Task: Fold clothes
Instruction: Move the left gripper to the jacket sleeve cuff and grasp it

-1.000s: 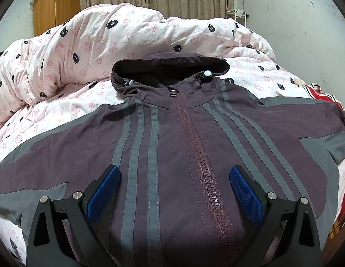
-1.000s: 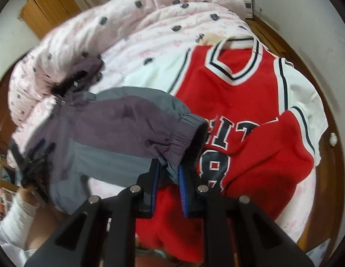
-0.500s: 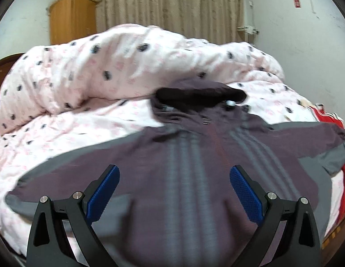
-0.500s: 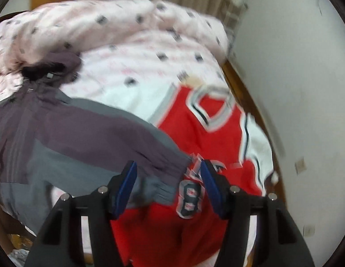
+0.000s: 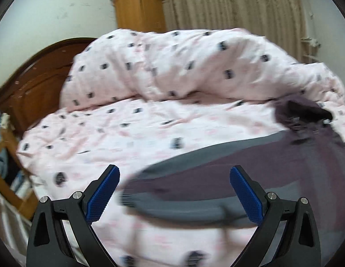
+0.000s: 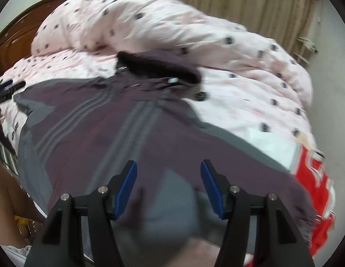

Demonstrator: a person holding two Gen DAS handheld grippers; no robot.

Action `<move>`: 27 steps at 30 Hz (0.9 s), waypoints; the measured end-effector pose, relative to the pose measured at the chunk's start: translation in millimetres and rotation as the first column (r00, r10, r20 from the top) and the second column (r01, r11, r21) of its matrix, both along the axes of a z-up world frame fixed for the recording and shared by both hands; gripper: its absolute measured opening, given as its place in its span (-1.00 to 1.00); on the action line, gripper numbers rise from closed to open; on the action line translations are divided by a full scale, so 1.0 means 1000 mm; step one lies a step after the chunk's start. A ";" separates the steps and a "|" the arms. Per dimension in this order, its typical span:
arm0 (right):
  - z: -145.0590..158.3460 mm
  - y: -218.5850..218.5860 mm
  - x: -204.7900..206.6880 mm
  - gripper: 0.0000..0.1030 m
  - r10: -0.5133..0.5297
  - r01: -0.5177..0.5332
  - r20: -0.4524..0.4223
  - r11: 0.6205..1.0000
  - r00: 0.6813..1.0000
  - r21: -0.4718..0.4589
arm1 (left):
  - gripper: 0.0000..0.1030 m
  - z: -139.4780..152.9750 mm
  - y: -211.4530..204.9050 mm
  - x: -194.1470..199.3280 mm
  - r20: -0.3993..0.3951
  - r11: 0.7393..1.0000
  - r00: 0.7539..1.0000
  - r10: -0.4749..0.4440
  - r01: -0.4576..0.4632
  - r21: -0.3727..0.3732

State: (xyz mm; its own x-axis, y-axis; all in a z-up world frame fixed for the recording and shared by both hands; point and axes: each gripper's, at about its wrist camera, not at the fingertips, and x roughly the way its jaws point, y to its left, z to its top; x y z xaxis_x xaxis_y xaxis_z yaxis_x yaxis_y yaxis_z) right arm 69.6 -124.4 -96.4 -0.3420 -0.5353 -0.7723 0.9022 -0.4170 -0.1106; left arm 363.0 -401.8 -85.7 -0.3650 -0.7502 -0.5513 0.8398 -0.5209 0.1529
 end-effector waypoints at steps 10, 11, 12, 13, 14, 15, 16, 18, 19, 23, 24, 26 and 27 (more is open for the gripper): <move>-0.041 -0.033 0.022 0.18 0.029 -0.030 0.049 0.999 0.998 0.018 | 0.91 -0.042 -0.055 0.073 -0.081 0.952 0.978 0.192 -0.166 0.258; -0.042 -0.033 0.022 0.18 0.027 -0.028 0.050 0.999 0.998 0.020 | 0.91 -0.045 -0.058 0.074 -0.085 0.948 0.978 0.188 -0.158 0.275; -0.044 -0.033 0.022 0.18 0.025 -0.026 0.052 0.999 0.998 0.021 | 0.91 -0.048 -0.059 0.074 -0.089 0.947 0.979 0.185 -0.153 0.282; -0.046 -0.034 0.021 0.18 0.023 -0.024 0.053 0.999 0.998 0.023 | 0.91 -0.049 -0.060 0.074 -0.092 0.945 0.979 0.184 -0.150 0.291; -0.047 -0.034 0.021 0.18 0.021 -0.022 0.056 1.000 0.998 0.021 | 0.89 -0.052 -0.062 0.074 -0.102 0.941 0.977 0.185 -0.146 0.306; -0.047 -0.034 0.020 0.18 0.019 -0.021 0.059 1.000 0.998 0.018 | 0.89 -0.054 -0.062 0.074 -0.112 0.935 0.976 0.189 -0.145 0.324; -0.048 -0.034 0.020 0.18 0.018 -0.019 0.064 1.000 0.998 0.016 | 0.89 -0.055 -0.063 0.074 -0.122 0.929 0.973 0.194 -0.143 0.341; -0.050 -0.033 0.018 0.18 0.017 -0.017 0.072 1.000 0.997 0.010 | 0.88 -0.058 -0.064 0.074 -0.146 0.919 0.969 0.198 -0.131 0.371; -0.051 -0.032 0.018 0.18 0.017 -0.017 0.074 1.000 0.997 0.007 | 0.86 -0.059 -0.064 0.074 -0.161 0.915 0.967 0.197 -0.122 0.384; -0.052 -0.031 0.020 0.19 0.024 -0.024 0.060 1.000 0.998 0.005 | 0.35 -0.058 -0.065 0.066 -0.179 0.920 0.970 0.165 -0.086 0.383; -0.053 -0.031 0.020 0.20 0.026 -0.027 0.056 1.000 0.998 0.006 | 0.20 -0.059 -0.065 0.065 -0.178 0.917 0.970 0.165 -0.084 0.390; -0.053 -0.030 0.020 0.20 0.026 -0.027 0.059 1.000 0.998 0.004 | -0.02 -0.061 -0.067 0.061 -0.176 0.912 0.971 0.164 -0.081 0.403; -0.054 -0.030 0.020 0.20 0.026 -0.026 0.063 1.000 0.998 0.003 | -0.17 -0.062 -0.068 0.059 -0.181 0.908 0.970 0.165 -0.077 0.413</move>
State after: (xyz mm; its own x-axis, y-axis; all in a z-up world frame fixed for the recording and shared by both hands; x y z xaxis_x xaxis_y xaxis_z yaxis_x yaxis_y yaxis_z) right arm 89.3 -154.0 -150.1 -0.2787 -0.5406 -0.7937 0.9179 -0.3931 -0.0546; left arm 422.4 -469.6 -148.2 -0.4241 -0.5280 -0.7358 0.8899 -0.3936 -0.2304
